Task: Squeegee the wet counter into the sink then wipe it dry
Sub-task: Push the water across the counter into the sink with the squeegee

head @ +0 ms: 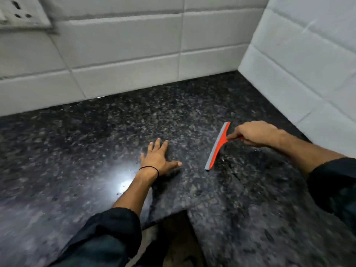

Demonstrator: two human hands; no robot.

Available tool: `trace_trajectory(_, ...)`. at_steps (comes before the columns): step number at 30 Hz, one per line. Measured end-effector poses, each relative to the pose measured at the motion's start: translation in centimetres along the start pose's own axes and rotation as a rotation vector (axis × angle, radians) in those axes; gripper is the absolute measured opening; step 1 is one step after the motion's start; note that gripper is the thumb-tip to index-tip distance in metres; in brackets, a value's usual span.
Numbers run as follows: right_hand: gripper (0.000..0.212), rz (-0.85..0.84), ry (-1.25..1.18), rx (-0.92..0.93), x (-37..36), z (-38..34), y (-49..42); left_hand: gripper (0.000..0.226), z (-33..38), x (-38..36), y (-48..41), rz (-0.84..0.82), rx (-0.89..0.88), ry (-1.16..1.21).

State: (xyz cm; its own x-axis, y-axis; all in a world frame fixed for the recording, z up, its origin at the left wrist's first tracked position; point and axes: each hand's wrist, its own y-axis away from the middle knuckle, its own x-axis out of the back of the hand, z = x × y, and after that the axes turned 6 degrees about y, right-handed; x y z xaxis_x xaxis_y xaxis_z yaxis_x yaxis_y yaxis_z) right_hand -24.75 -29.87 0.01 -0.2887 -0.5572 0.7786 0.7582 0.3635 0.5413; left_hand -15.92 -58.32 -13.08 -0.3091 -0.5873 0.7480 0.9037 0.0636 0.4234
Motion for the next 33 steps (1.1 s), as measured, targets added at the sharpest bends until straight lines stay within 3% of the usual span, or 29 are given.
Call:
trace_trajectory(2, 0.062, 0.036, -0.028, -0.008, -0.5, 0.0, -0.2, 0.103, 0.5, -0.6, -0.7, -0.028, -0.018, -0.015)
trace_trajectory(7, 0.055, 0.029, 0.016, -0.015, -2.1, 1.3, 0.6, 0.101, -0.1, -1.0, -1.5, 0.005, -0.024, -0.074)
trace_trajectory(11, 0.054, -0.115, 0.007, -0.115, -5.5, 4.8, 4.2, 0.096, 3.7, -2.3, -3.6, -0.024, -0.093, -0.113)
trace_trajectory(15, 0.045, -0.054, -0.050, -0.122, -5.6, 6.8, 3.9, 0.095, 8.1, -3.0, -6.2, -0.055, -0.121, -0.199)
trace_trajectory(21, 0.057, 0.169, -0.331, -0.213, -2.9, 10.3, -3.1, 0.121, 9.3, -2.4, -9.8, -0.215, 0.010, -0.217)
trace_trajectory(33, 0.051, 0.341, -0.380, -0.184, 5.9, 6.8, -22.3, 0.122, 8.9, -3.6, -11.3, -0.106, 0.030, -0.142)
